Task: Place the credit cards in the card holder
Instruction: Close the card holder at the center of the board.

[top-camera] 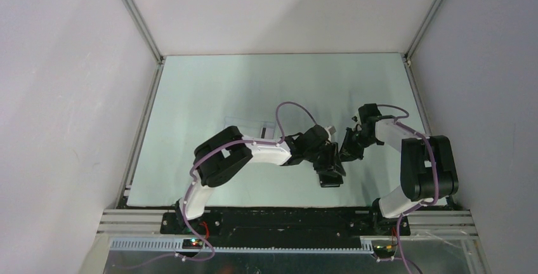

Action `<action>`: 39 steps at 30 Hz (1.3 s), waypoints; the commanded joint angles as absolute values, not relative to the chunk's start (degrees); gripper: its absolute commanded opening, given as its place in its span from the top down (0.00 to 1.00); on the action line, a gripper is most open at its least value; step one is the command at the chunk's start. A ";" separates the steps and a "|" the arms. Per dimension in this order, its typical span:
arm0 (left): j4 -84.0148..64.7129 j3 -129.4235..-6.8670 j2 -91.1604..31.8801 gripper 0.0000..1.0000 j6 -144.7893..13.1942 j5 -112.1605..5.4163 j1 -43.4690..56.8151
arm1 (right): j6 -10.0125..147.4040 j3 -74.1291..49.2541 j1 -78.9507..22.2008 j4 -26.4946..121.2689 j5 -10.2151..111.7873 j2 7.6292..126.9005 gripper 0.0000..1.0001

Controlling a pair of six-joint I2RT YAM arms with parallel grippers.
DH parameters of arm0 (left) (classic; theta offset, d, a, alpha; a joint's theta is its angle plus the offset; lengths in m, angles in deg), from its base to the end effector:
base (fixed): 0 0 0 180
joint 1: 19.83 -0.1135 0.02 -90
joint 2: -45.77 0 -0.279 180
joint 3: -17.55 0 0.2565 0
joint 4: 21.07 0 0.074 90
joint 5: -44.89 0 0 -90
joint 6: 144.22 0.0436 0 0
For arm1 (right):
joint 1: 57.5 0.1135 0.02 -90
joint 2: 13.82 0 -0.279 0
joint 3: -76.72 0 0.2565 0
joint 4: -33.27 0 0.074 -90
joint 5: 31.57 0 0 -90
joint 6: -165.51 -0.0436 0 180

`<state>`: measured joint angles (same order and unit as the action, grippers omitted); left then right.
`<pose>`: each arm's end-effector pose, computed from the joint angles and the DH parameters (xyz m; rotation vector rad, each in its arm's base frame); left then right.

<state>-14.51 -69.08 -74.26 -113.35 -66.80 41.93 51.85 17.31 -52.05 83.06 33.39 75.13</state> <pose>0.2042 -0.4142 0.1403 0.3033 2.6933 -1.3511 0.2561 0.0430 0.1545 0.4119 2.9621 0.7128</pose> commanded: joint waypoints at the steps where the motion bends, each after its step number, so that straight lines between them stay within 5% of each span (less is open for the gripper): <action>1: -16.27 -68.08 -75.76 0.53 -114.90 -64.22 42.02 | 52.96 16.88 -52.41 82.04 33.02 75.54 0.90; 14: -16.99 -67.31 -73.91 0.54 -116.39 -60.93 40.88 | 53.43 16.94 -52.73 82.53 32.60 75.90 0.90; 27: -17.16 -55.06 -59.09 0.50 -113.17 -60.62 37.95 | 53.52 16.88 -52.79 85.66 32.27 70.41 0.91; 39: -18.00 -63.13 -65.73 0.57 -112.47 -68.58 37.81 | 53.80 16.53 -52.27 83.42 29.23 71.26 0.91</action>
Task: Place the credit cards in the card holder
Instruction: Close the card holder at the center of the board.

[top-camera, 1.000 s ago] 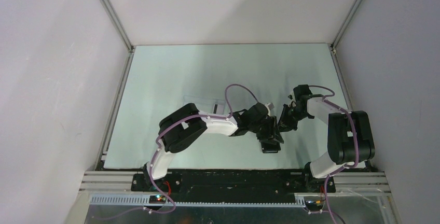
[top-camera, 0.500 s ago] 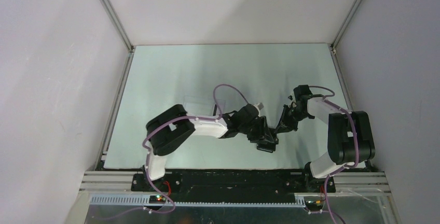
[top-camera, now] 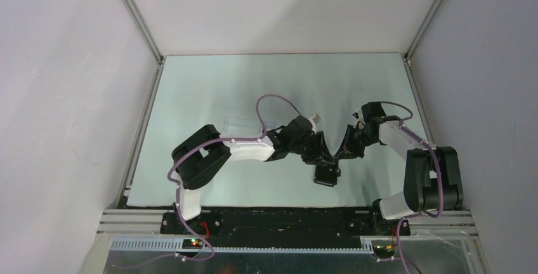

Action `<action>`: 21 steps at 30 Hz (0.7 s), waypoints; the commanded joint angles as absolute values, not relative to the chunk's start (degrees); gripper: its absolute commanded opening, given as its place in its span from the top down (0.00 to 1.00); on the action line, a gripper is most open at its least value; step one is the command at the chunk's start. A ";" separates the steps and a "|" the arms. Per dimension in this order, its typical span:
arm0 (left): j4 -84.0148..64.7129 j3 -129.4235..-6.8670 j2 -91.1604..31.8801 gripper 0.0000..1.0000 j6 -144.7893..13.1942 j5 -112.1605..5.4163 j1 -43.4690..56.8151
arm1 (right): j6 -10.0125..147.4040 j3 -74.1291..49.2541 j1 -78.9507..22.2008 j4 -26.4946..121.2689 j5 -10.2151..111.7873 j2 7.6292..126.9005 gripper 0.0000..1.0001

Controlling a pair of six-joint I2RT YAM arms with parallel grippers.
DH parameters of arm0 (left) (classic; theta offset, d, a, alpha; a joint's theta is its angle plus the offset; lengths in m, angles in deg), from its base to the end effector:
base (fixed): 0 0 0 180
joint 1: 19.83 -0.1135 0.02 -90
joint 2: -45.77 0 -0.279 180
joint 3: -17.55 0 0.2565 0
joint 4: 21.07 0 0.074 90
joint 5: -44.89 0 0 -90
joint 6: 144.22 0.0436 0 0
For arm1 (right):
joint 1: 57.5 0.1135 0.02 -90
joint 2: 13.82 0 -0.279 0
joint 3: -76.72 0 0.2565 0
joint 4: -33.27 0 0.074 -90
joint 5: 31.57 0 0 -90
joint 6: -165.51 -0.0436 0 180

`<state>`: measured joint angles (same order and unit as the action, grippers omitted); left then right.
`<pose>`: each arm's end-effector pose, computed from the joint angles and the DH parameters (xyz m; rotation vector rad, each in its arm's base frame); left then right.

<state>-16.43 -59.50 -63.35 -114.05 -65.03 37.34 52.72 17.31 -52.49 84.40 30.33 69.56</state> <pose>0.2157 -0.3618 0.1722 0.1689 2.6085 -1.3529 0.2484 0.0424 0.1778 0.3549 2.8840 0.7967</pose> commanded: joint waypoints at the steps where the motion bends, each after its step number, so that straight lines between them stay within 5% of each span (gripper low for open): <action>1: -18.00 -64.07 -66.10 0.57 -112.52 -68.84 38.07 | 53.78 16.53 -52.24 83.66 30.21 72.32 0.91; 21: -17.49 -67.77 -72.09 0.68 -114.00 -68.11 39.59 | 52.75 17.94 -52.40 82.56 31.94 74.60 0.91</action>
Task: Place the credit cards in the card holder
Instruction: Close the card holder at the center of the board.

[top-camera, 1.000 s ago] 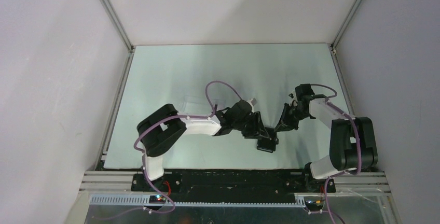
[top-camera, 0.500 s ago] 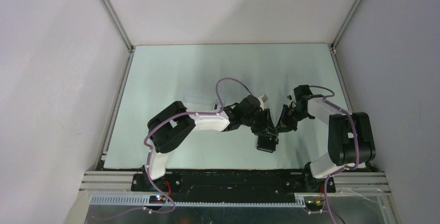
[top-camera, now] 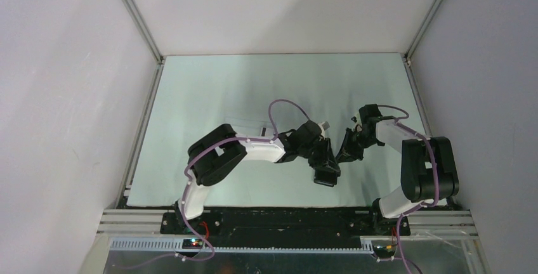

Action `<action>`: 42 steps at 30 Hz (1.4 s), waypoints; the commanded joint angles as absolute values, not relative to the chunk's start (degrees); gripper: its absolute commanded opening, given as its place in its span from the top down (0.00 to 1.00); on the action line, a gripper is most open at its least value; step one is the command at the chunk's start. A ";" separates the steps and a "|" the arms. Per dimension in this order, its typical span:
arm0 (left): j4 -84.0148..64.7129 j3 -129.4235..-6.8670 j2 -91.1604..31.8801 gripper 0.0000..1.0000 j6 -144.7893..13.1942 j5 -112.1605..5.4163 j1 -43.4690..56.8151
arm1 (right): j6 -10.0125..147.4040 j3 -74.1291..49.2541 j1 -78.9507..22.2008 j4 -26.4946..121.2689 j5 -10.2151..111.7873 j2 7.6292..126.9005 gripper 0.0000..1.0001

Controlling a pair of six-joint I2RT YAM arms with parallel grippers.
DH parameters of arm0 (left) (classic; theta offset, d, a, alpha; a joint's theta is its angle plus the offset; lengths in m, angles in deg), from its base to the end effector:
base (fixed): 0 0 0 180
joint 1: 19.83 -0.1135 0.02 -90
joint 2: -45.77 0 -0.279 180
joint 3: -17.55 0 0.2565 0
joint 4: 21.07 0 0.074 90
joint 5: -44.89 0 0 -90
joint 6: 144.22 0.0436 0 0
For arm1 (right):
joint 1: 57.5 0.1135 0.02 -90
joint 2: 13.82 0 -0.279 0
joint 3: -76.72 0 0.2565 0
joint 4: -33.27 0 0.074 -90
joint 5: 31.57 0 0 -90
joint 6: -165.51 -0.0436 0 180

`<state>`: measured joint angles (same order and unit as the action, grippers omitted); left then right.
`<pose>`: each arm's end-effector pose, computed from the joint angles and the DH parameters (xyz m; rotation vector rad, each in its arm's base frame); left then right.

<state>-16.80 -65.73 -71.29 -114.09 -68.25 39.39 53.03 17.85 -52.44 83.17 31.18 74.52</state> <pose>0.2155 -0.3954 0.1490 0.2505 2.6641 -1.3945 0.2533 0.0425 0.1554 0.3849 2.9562 0.7676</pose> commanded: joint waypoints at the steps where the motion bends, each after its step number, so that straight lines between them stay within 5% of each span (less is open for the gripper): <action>1: -17.48 -67.74 -72.13 0.70 -114.04 -67.99 39.59 | 52.75 17.93 -52.34 82.56 31.87 74.65 0.92; 11: -17.19 -67.61 -72.20 0.99 -113.76 -66.66 39.59 | 52.92 17.93 -52.32 82.58 31.38 74.45 0.91; 42: -5.82 -68.77 -66.91 1.00 -104.06 -57.79 38.67 | 53.98 16.86 -51.13 83.84 33.39 73.50 0.91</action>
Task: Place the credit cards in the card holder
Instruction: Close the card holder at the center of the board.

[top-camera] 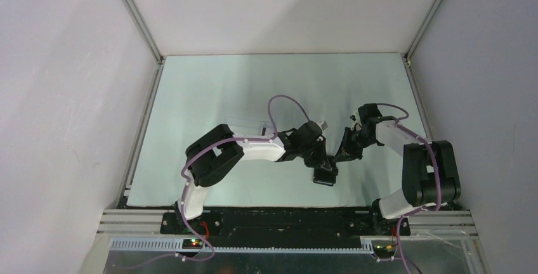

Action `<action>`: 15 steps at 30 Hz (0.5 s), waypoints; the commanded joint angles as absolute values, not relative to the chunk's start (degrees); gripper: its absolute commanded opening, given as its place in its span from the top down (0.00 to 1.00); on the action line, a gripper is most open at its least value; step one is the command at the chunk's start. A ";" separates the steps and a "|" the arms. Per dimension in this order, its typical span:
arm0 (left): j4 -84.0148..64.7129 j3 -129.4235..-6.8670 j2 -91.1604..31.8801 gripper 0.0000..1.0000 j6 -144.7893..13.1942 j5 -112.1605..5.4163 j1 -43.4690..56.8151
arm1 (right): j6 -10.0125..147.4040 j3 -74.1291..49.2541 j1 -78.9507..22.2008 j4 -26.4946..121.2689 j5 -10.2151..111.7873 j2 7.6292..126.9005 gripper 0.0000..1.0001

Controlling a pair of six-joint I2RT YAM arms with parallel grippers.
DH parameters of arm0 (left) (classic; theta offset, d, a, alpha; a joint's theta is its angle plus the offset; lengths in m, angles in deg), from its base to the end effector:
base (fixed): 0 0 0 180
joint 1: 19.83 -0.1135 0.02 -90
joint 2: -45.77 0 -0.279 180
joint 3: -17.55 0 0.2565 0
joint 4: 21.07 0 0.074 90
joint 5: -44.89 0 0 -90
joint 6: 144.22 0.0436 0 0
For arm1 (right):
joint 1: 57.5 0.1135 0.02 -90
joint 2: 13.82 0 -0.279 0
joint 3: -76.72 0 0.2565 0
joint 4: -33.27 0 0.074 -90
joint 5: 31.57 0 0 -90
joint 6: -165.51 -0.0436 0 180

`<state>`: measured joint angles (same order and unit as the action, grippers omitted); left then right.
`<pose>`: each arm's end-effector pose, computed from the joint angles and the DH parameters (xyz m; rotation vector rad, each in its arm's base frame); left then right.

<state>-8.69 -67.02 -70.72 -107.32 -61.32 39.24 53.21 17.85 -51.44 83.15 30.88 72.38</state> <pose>0.2183 -0.3880 0.1467 0.3009 2.6744 -1.1529 0.2508 0.0469 0.1643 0.3358 2.9268 0.7808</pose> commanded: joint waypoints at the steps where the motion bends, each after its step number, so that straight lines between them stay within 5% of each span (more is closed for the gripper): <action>1: -5.72 -68.80 -66.78 1.00 -103.90 -57.73 38.57 | 54.02 16.87 -51.06 83.89 33.73 74.00 0.91; 15: -5.17 -69.92 -67.33 1.00 -103.50 -58.55 37.83 | 53.73 16.79 -49.77 83.91 34.84 75.52 0.92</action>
